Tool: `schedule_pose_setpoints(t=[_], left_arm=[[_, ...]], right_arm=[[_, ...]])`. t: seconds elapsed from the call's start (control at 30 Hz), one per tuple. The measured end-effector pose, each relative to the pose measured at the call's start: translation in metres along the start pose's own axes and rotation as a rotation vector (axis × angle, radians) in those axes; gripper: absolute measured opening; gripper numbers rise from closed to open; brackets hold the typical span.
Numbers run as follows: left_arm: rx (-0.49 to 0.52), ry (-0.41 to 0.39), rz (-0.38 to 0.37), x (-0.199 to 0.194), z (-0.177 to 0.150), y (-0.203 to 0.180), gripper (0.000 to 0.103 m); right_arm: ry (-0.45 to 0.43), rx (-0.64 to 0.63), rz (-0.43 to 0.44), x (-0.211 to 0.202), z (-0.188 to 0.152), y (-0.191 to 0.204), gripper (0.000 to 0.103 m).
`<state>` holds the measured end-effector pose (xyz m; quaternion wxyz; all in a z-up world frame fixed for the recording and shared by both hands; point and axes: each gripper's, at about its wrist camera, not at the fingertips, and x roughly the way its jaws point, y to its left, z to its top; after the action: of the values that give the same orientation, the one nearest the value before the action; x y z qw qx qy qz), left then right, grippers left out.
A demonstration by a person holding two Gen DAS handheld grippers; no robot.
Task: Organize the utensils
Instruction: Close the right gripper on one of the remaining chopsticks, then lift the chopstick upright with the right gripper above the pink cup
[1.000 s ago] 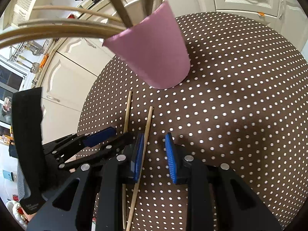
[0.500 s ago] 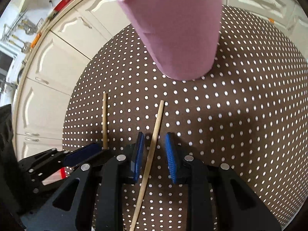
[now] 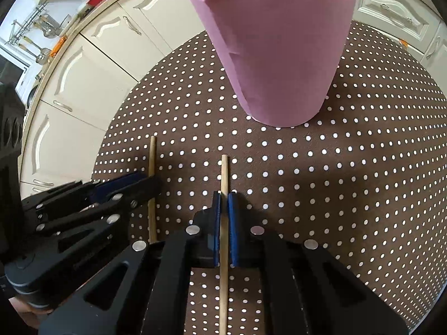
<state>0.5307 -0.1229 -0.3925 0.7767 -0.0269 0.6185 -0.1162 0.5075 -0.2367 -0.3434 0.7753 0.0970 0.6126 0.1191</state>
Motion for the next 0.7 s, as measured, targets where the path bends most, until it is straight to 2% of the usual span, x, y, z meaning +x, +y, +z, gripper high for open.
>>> schedule_pose_setpoints(t=[0.17,0.2,0.23,0.3,0.5,0.7], left_arm=[[0.032,0.008,0.029,0.01,0.014,-0.007,0.022],[0.037,0.006,0.033,0.008,0.012,-0.009,0.021],[0.038,0.003,0.04,0.008,0.011,-0.01,0.014],[0.019,0.007,0.022,0.008,0.009,-0.008,0.008],[0.02,-0.01,-0.004,-0.002,-0.007,-0.008,0.006],[0.01,-0.082,-0.055,-0.039,-0.029,-0.006,0.006]], right_arm=[[-0.015,-0.002,0.033,-0.009,-0.002,0.003,0.004],[-0.019,-0.002,0.037,-0.011,-0.002,0.005,0.004],[-0.022,-0.002,0.042,-0.013,-0.003,0.005,0.004],[-0.033,0.0,0.053,-0.018,-0.004,0.007,0.004],[-0.079,-0.003,0.067,-0.033,-0.007,0.016,0.004],[-0.138,-0.012,0.076,-0.054,-0.014,0.026,0.004]])
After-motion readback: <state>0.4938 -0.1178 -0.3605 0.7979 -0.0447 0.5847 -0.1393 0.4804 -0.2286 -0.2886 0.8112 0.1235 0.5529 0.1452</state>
